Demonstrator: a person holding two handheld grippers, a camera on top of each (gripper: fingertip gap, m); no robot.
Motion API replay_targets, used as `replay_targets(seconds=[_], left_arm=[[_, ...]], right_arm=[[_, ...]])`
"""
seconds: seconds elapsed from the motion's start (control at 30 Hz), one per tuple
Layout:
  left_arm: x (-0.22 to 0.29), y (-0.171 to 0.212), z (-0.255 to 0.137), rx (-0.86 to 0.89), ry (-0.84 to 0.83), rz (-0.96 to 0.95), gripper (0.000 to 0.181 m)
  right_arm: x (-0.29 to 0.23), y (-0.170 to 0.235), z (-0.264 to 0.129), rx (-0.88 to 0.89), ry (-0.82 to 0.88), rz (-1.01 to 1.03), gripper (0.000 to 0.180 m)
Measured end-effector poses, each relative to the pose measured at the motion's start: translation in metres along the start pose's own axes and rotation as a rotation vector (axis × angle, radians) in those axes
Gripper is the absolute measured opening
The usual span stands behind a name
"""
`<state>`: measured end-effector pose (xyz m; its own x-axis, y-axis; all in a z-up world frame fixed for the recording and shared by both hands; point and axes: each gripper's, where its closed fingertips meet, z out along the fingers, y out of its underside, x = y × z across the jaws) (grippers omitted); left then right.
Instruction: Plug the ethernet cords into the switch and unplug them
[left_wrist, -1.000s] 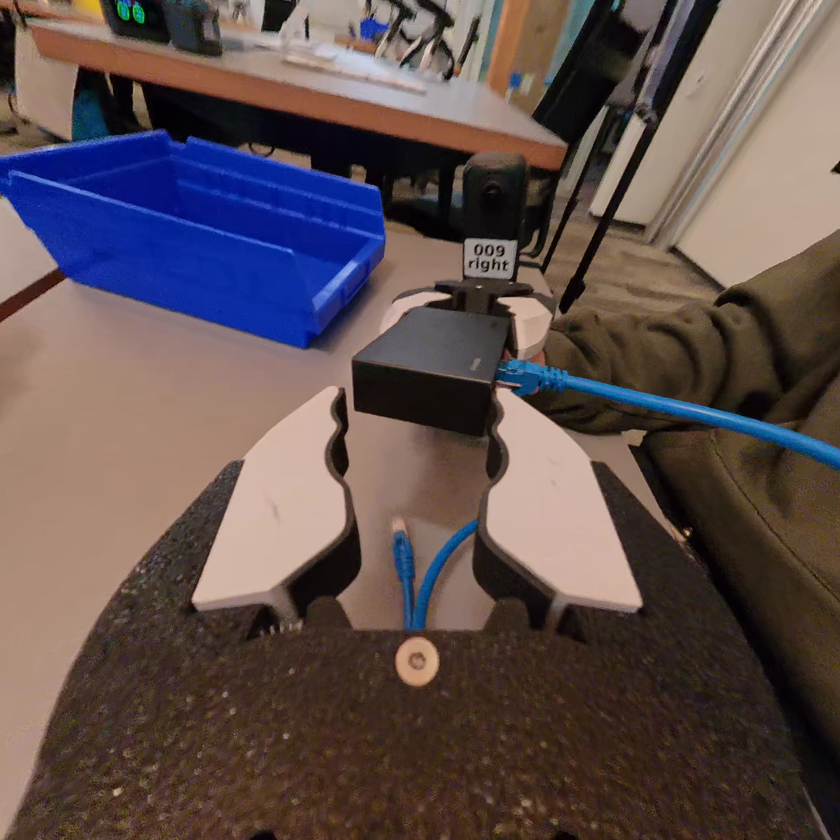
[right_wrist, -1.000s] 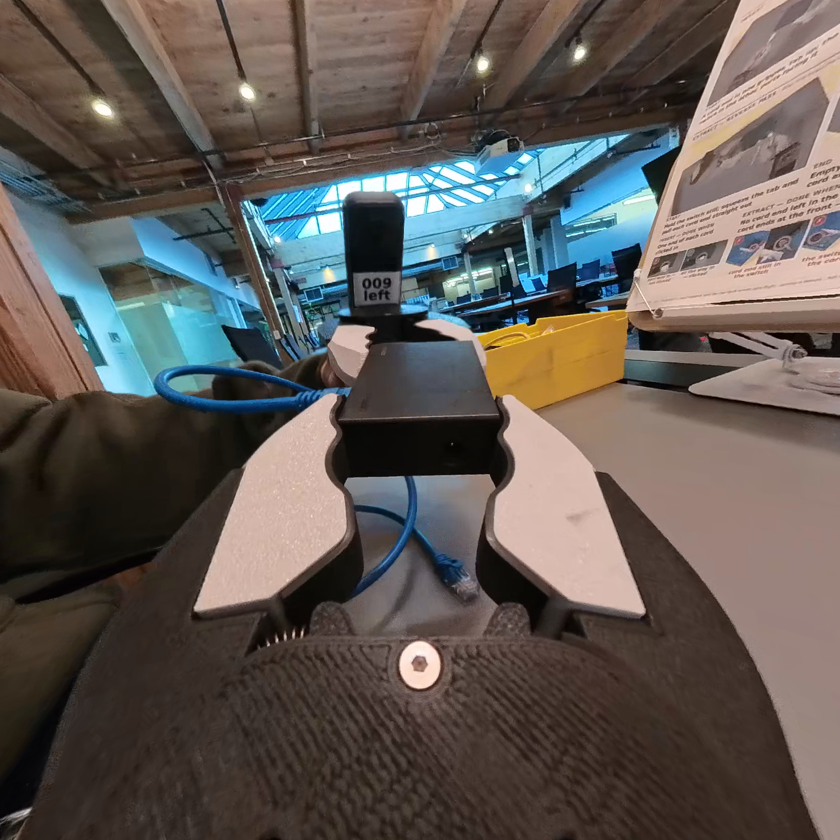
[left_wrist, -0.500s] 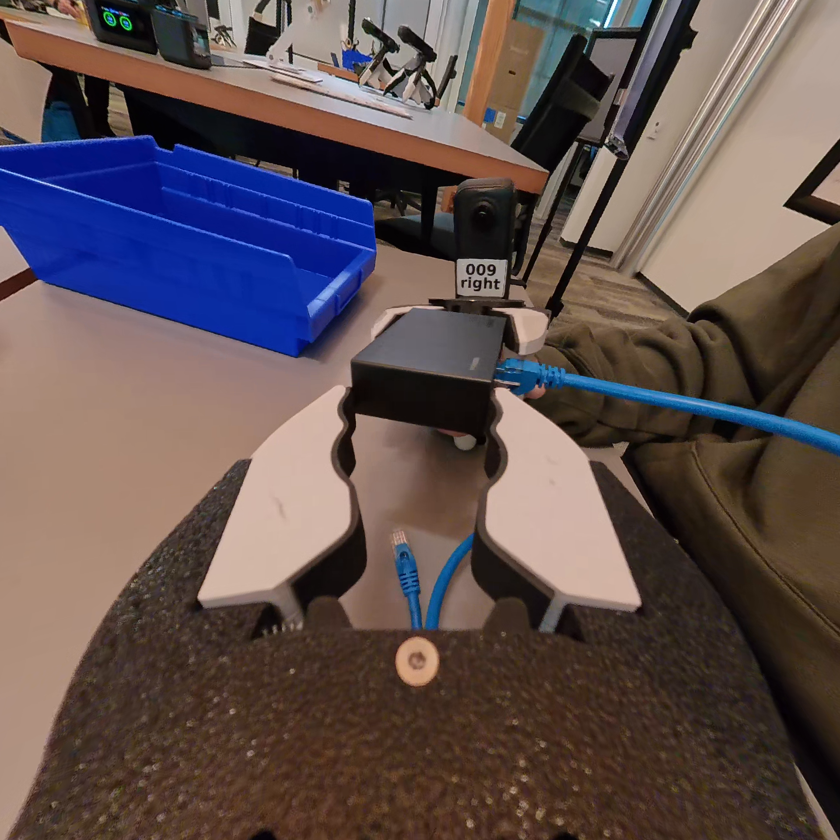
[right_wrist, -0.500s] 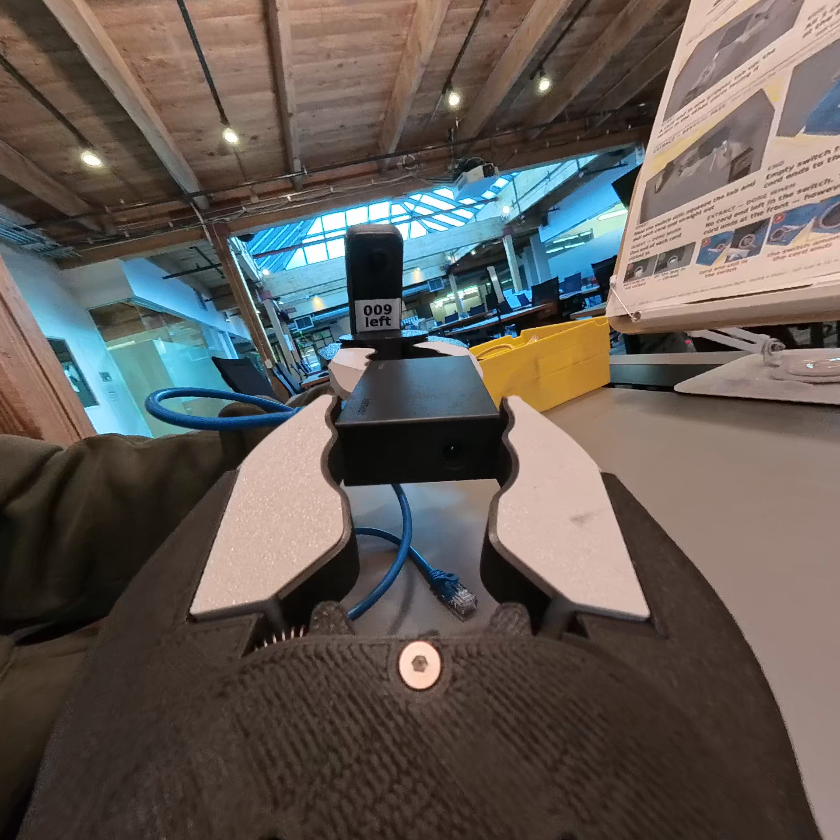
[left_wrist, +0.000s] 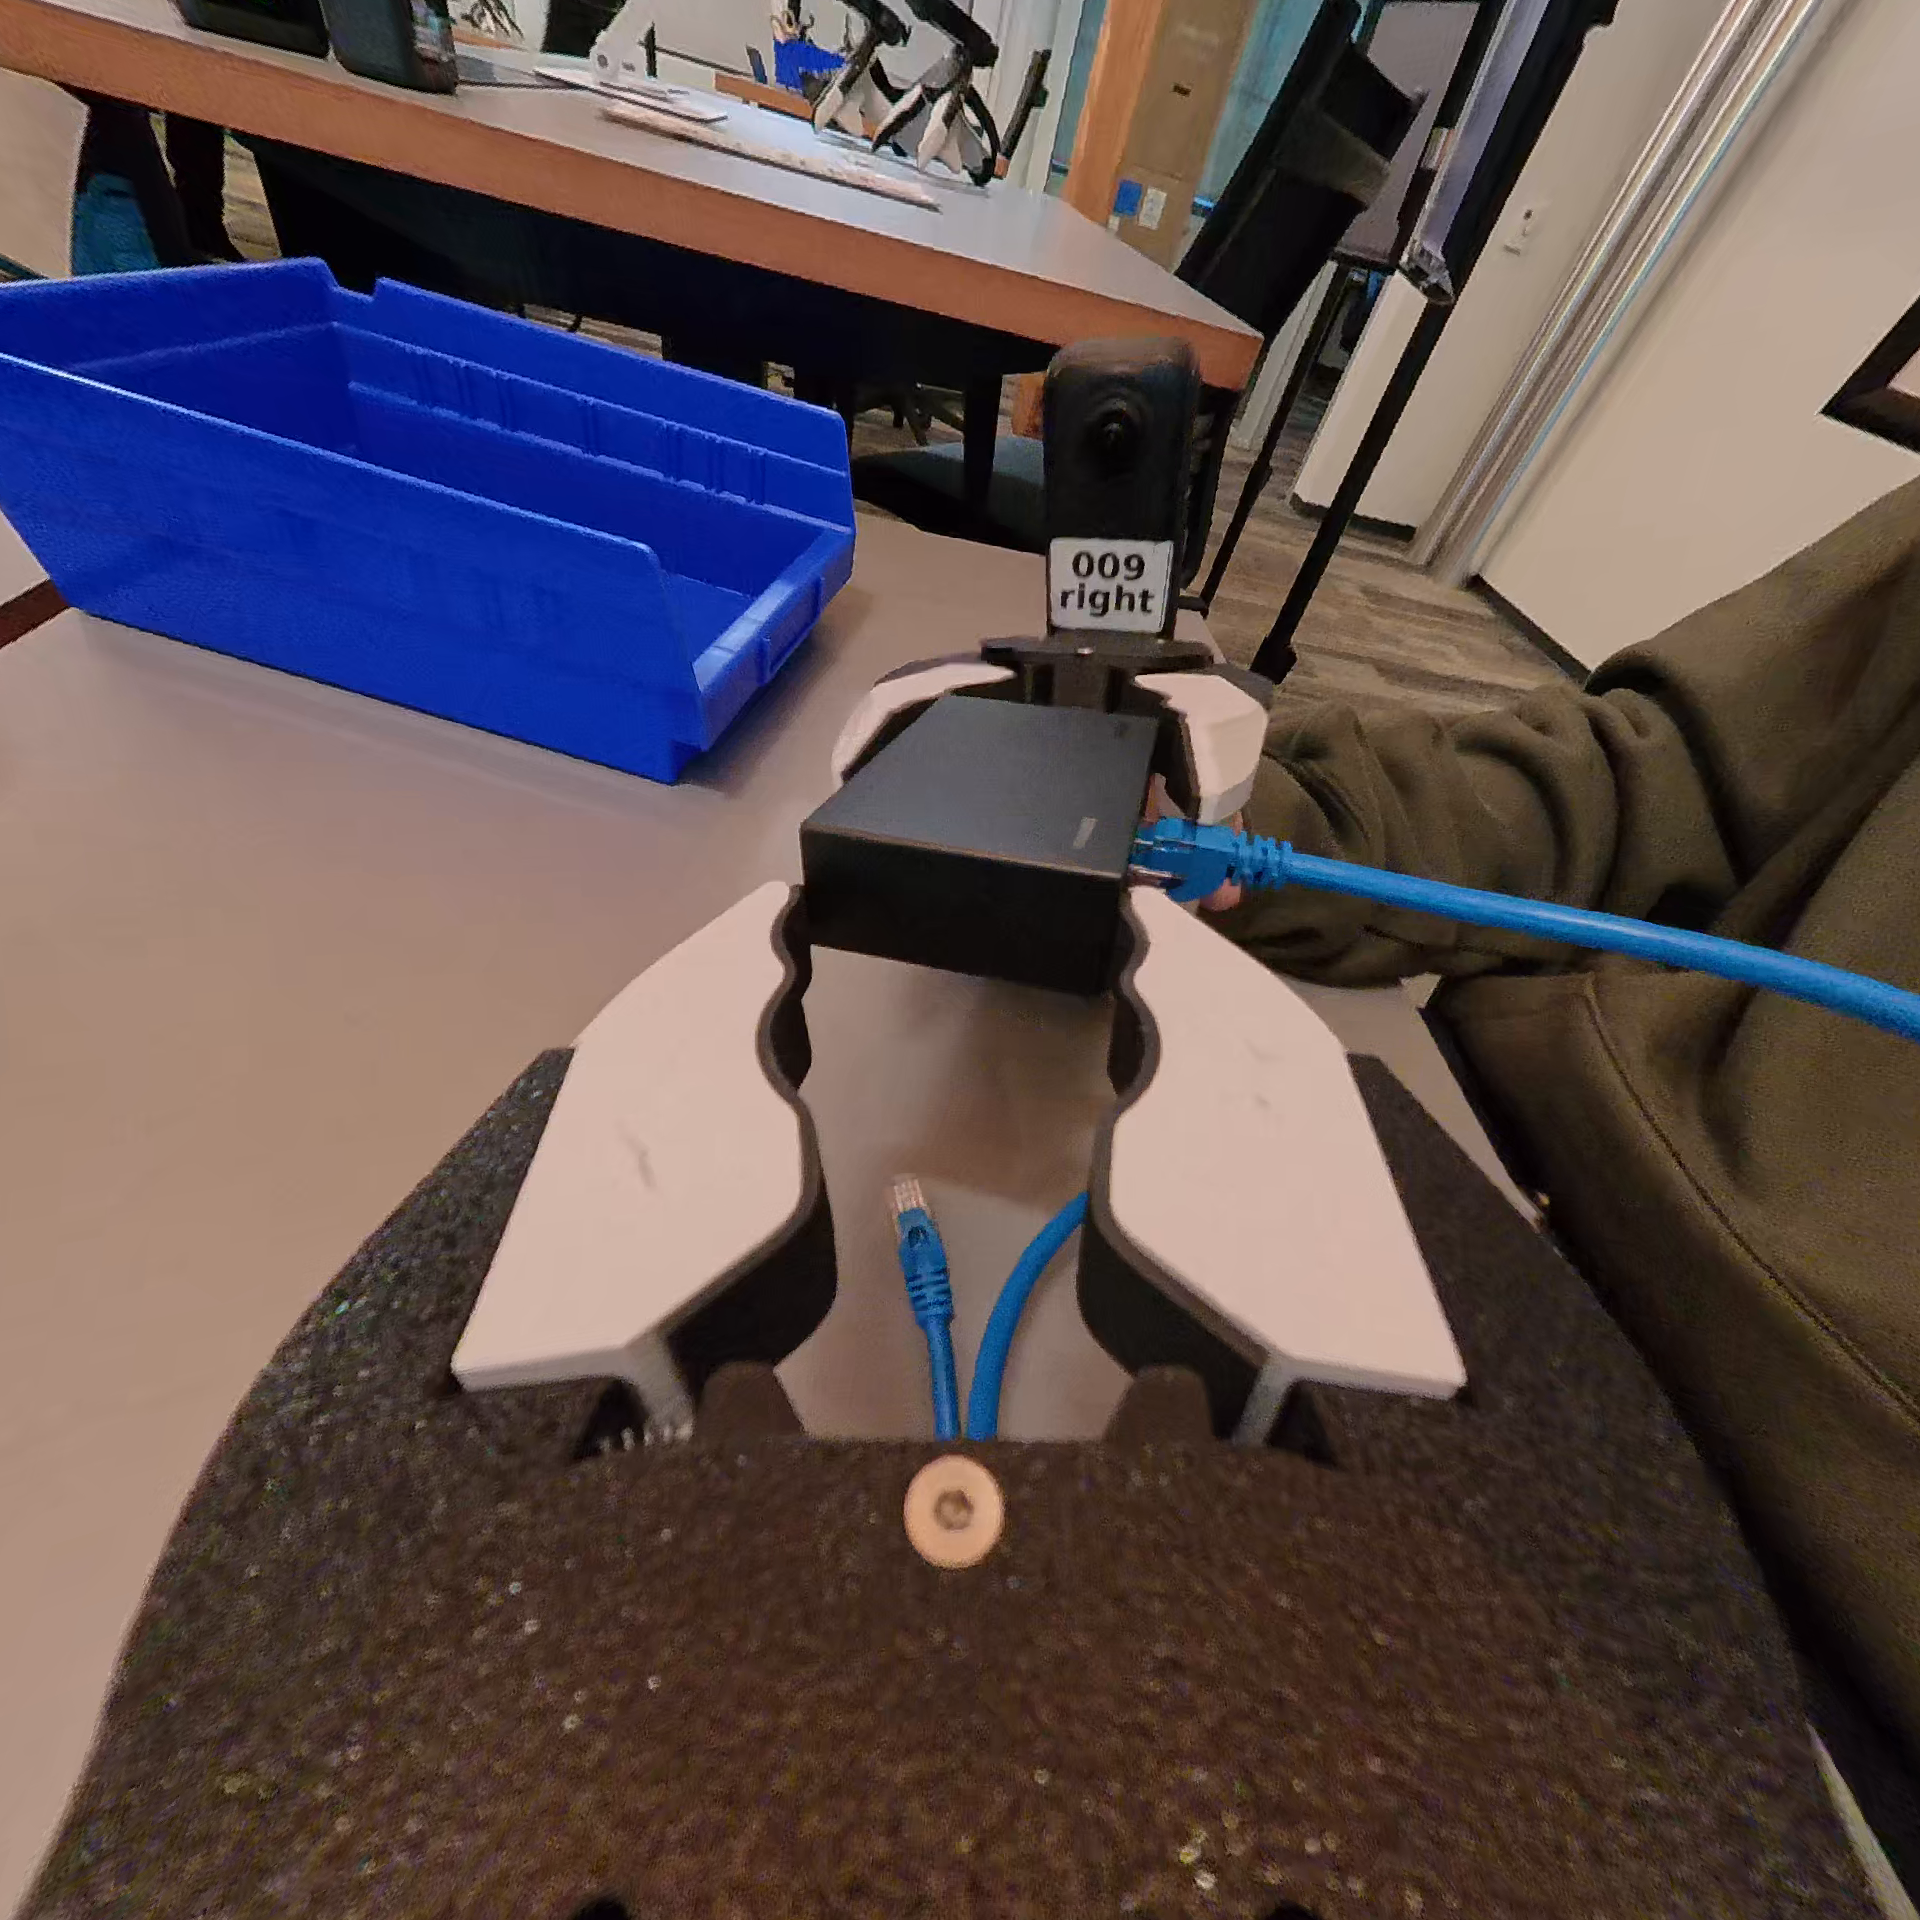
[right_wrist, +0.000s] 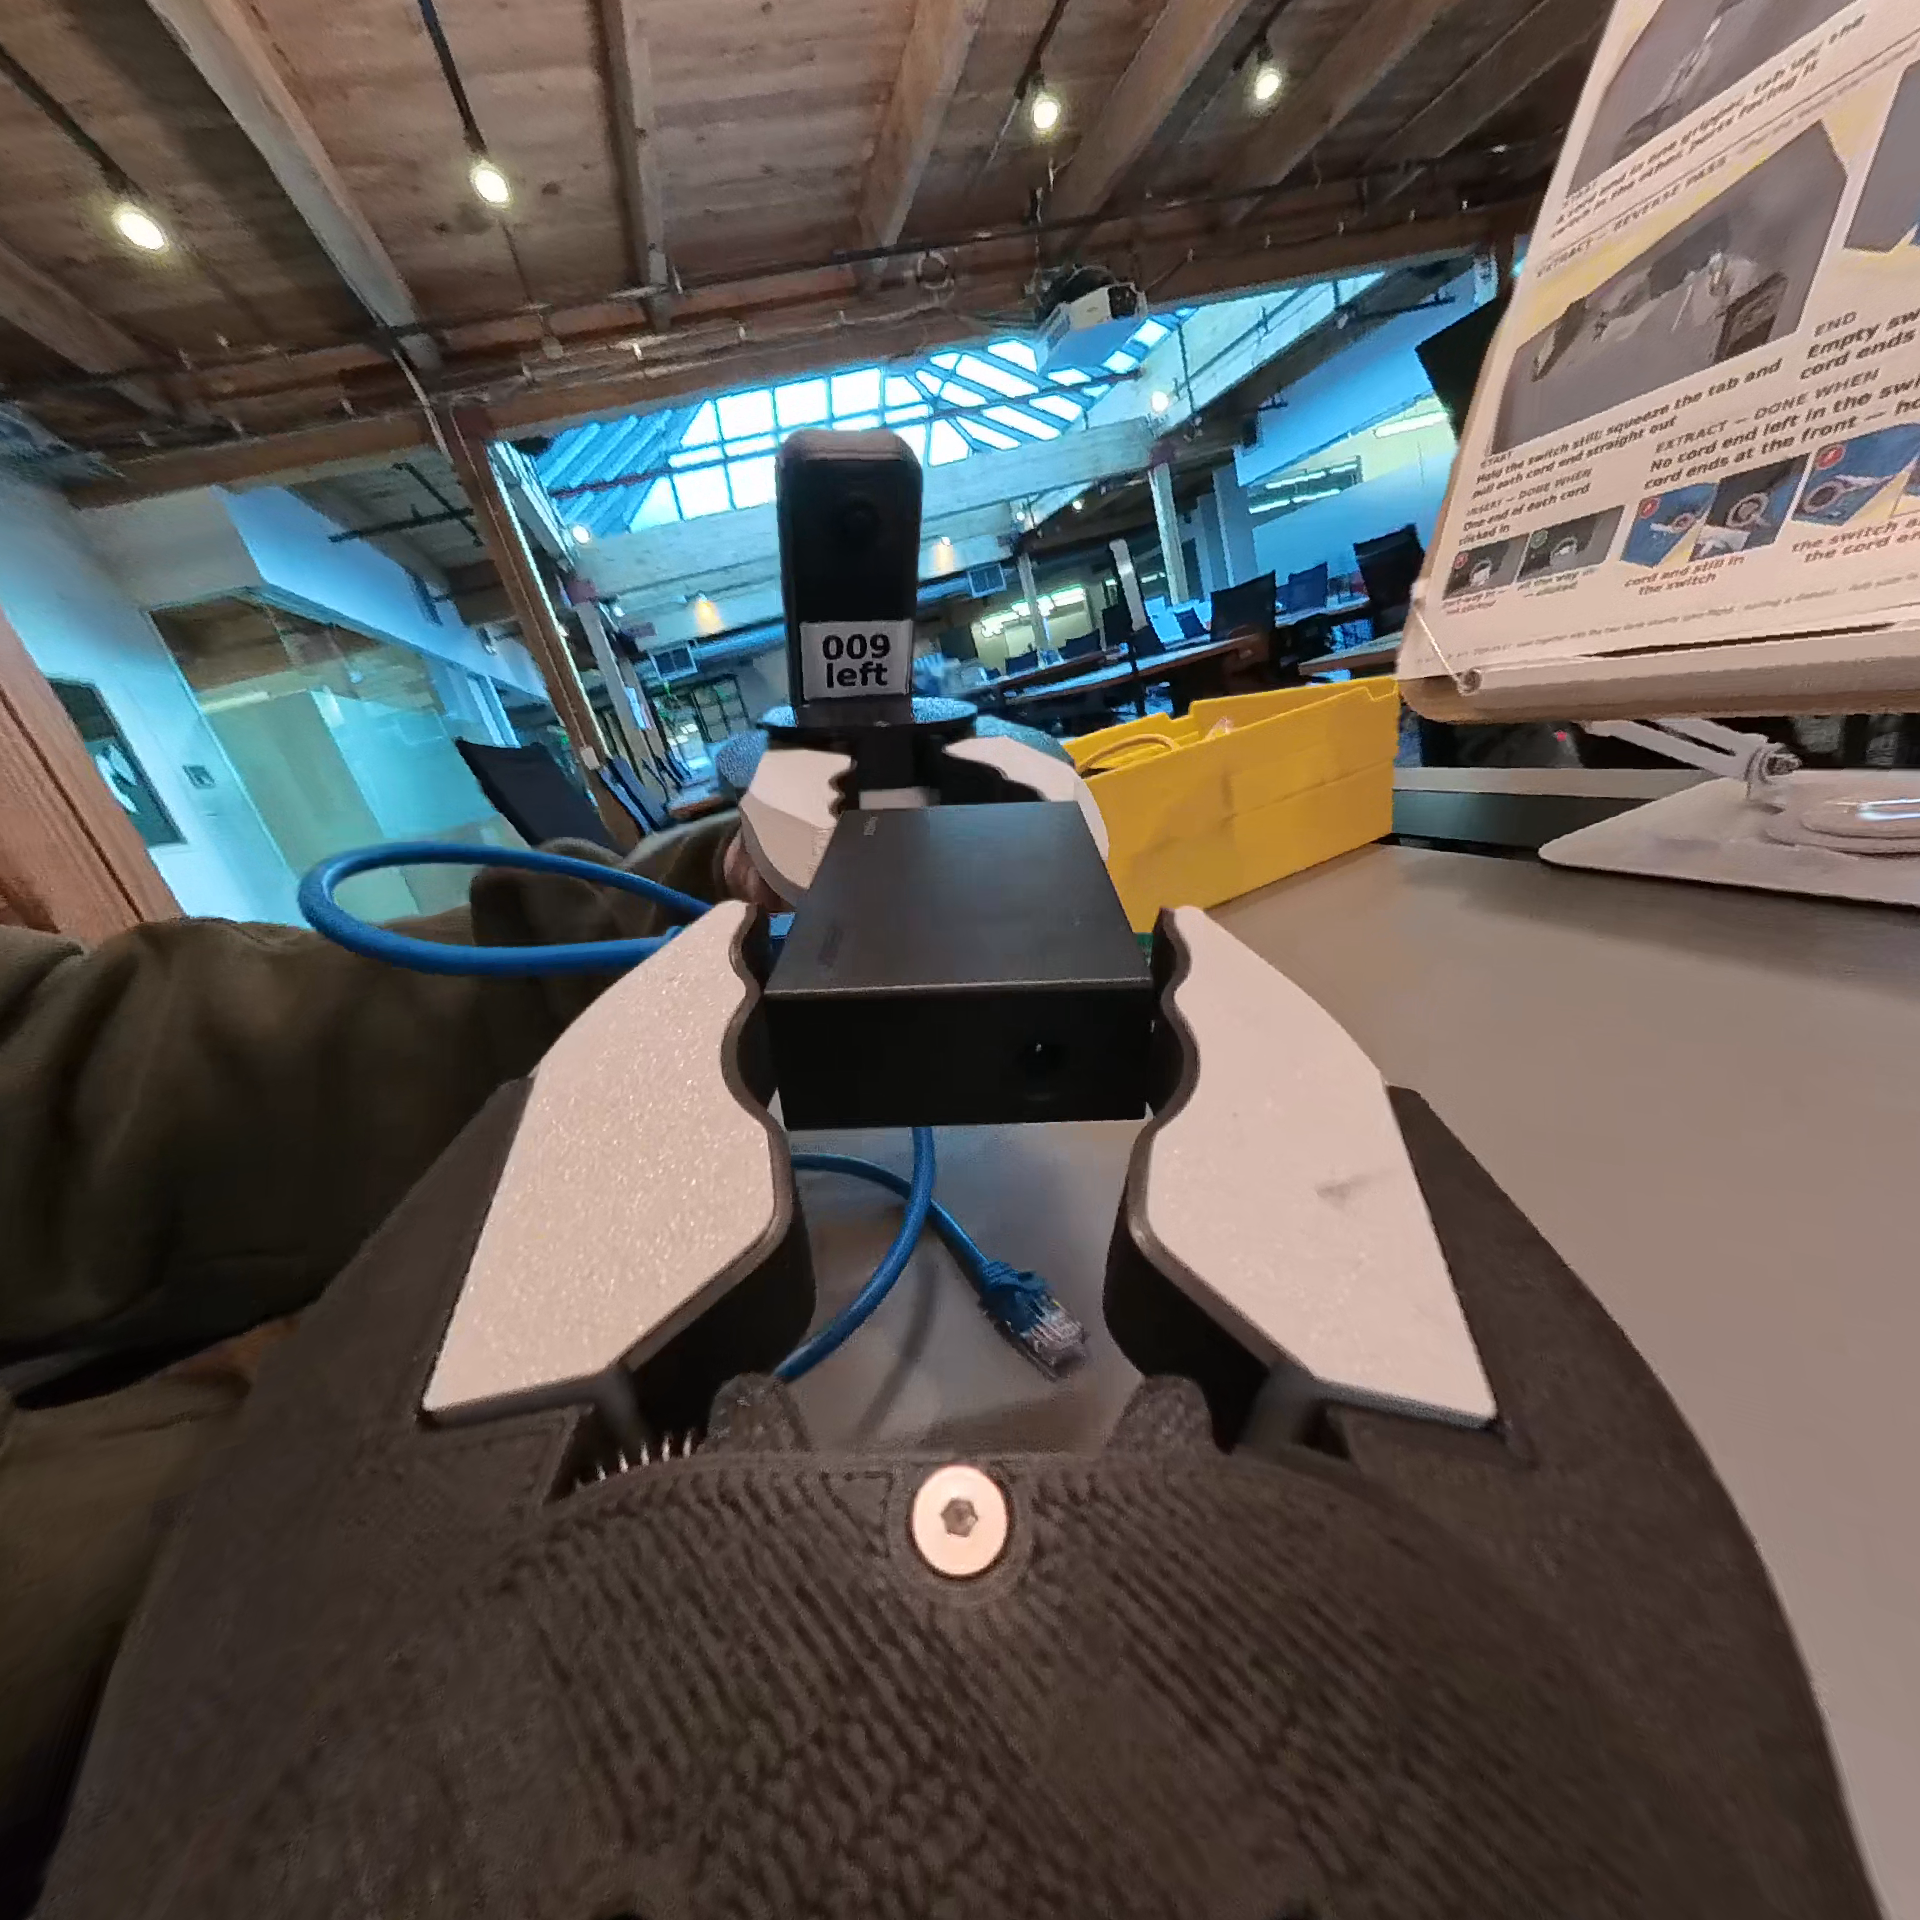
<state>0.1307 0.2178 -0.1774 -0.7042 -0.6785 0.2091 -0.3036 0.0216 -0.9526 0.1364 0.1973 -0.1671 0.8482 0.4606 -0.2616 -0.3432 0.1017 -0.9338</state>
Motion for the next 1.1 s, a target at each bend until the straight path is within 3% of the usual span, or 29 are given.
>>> replay_targets(seconds=[0.3, 0.37, 0.4, 0.47, 0.6, 0.87, 1.0, 1.1], left_arm=[[-0.007, -0.016, -0.014, 0.146, -0.048, -0.039, 0.055], [-0.012, -0.014, -0.018, 0.152, -0.057, -0.096, 0.053], [-0.012, -0.009, -0.018, 0.132, -0.045, -0.108, 0.053], [-0.015, 0.004, -0.018, 0.102, -0.061, -0.107, 0.053], [-0.032, 0.037, -0.019, -0.019, -0.167, -0.104, 0.053], [-0.034, 0.02, -0.055, -0.063, -0.281, 0.062, 0.058], [-0.046, 0.07, -0.092, -0.413, -0.336, 0.181, 0.071], [-0.041, 0.109, -0.104, -0.542, -0.281, 0.161, 0.079]], right_arm=[[0.009, -0.011, -0.008, 0.046, 0.083, -0.022, 0.064], [0.007, -0.015, -0.012, 0.082, 0.052, 0.016, 0.042], [0.0, -0.018, -0.021, 0.093, 0.017, -0.011, 0.0], [0.018, -0.021, -0.025, 0.146, 0.121, -0.017, 0.0], [0.028, -0.021, -0.027, 0.108, 0.14, -0.016, 0.0], [0.027, -0.006, -0.009, -0.019, 0.14, -0.047, 0.033], [0.017, 0.011, 0.002, -0.138, 0.096, -0.088, 0.057], [0.011, 0.025, 0.011, -0.232, 0.067, -0.084, 0.076]])
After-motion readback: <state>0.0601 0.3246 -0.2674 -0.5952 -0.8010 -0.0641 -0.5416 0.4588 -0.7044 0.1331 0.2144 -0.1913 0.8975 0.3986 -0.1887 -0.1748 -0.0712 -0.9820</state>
